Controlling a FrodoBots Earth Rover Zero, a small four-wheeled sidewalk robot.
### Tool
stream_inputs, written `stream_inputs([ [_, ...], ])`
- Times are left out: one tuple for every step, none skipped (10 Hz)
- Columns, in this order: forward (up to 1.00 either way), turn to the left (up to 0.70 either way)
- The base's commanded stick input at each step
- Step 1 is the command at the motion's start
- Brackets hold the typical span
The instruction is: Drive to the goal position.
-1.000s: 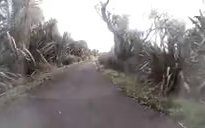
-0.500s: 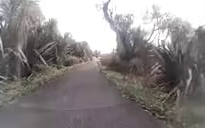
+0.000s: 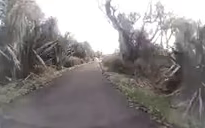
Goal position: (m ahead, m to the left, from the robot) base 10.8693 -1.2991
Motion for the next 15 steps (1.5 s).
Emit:
stream_inputs([
  [0.70,0.00],
  [0.70,0.00],
  [0.70,0.00],
  [0.70,0.00],
  [0.70,0.00],
  [0.70,0.00],
  [0.70,0.00],
  [0.70,0.00],
  [0.70,-0.10],
  [0.70,-0.23],
  [0.70,-0.33],
  [0.70,-0.35],
  [0.70,-0.05],
  [0.70,-0.01],
  [0.70,0.00],
])
